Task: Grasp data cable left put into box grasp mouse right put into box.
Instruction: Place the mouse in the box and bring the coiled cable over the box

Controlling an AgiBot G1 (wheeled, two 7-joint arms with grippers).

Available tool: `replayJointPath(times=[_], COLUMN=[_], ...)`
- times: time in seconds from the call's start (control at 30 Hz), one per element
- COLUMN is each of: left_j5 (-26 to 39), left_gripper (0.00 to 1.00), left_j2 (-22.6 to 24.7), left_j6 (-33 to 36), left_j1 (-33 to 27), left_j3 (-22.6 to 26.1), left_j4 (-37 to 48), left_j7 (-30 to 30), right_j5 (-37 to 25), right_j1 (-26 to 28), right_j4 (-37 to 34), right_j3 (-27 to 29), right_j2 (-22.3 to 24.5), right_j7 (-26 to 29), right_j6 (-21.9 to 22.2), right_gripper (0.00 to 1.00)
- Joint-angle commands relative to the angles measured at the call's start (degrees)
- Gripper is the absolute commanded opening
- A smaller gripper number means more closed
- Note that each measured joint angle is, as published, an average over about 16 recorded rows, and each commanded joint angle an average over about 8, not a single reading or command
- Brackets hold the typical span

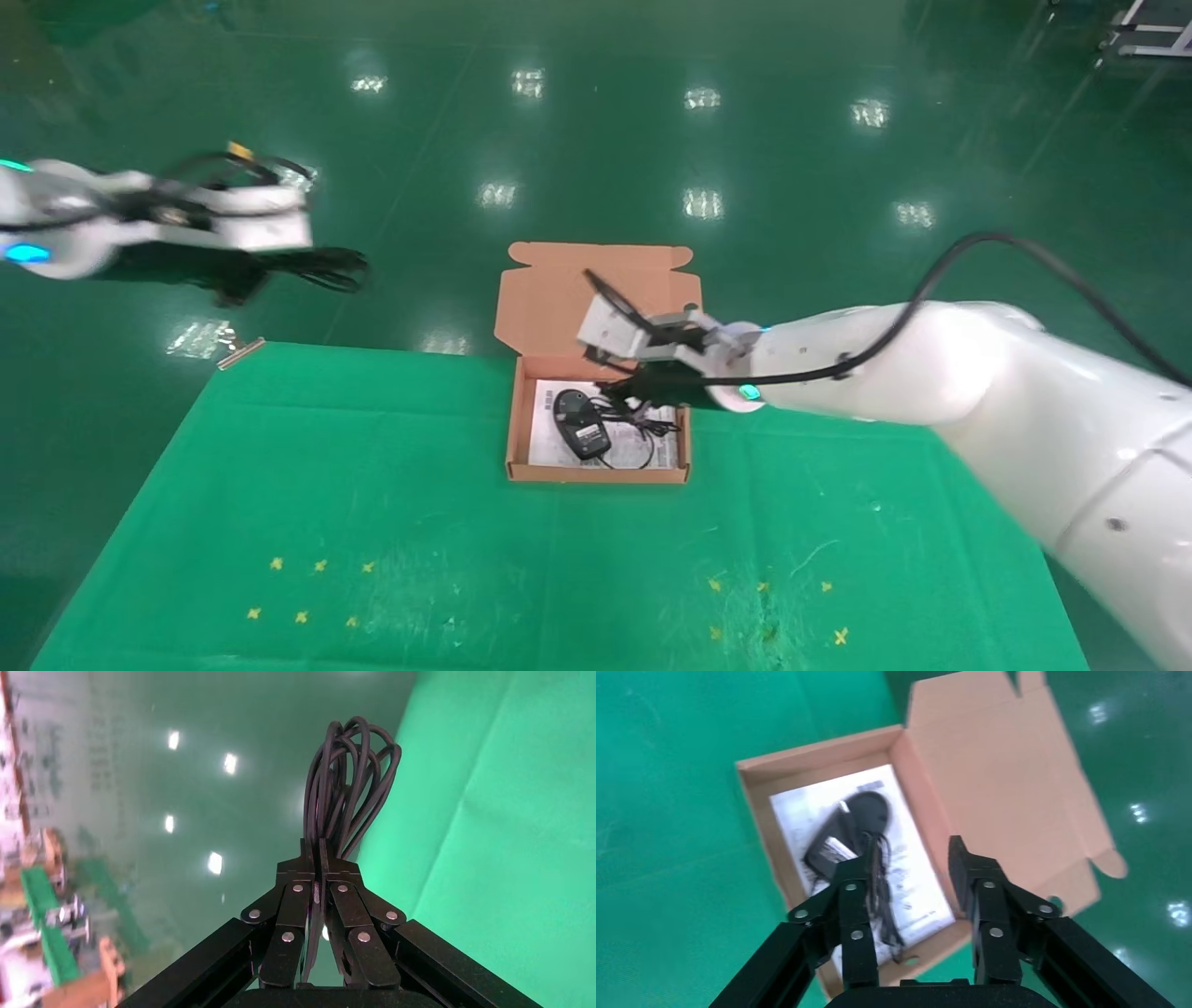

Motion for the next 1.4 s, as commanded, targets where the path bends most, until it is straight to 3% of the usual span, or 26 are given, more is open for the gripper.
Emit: replayJointPath(times=[0.03,0.3,0.53,0.73,0.93,0.97,1.2,1.23,1.4], left_j5=[-0.55,-3.73,-8.21,-13.71,-20.36,-21.33,-25.56,-25.78,-26.11], left_gripper=[0.00,0.00,0.00,0.00,0.00,0.08,0.95,1.00,1.00], left_j2=[0.51,8.72,17.90,22.46,23.11,23.13,23.28,23.30,23.24], left_j6=[-0.50,-10.22,-17.75,-21.12,-23.42,-23.79,-25.48,-25.61,-25.88], left_j1=[0.58,5.79,8.18,9.00,9.72,9.75,9.77,9.78,9.73], left_j3=[0.03,0.71,1.08,2.78,8.05,9.10,13.60,13.78,14.02], left_j4=[-0.15,6.71,16.74,23.13,23.80,23.77,23.85,23.91,23.93], left_j7=[0.43,7.12,16.58,24.40,26.95,26.99,26.74,26.70,26.67], right_j5=[-0.02,-2.82,-7.40,-11.85,-15.62,-16.13,-18.10,-18.18,-18.33], right_j1=[0.22,2.88,4.49,4.55,4.43,4.41,4.37,4.38,4.37], right_j4=[0.97,8.76,18.64,24.18,26.75,27.07,28.55,28.64,28.71], right_j3=[0.14,0.37,-0.21,-0.84,-1.19,-1.22,-1.33,-1.33,-1.35], right_j2=[1.00,11.22,20.41,23.15,23.68,23.73,24.14,24.18,24.21], right_j7=[0.46,4.64,10.11,15.60,20.14,20.74,22.87,22.92,22.99], right_j6=[0.22,0.11,-0.99,-1.24,-1.42,-1.46,-1.60,-1.61,-1.63], right_gripper=[1.00,1.00,1.00,1.00,1.00,1.00,1.00,1.00,1.00])
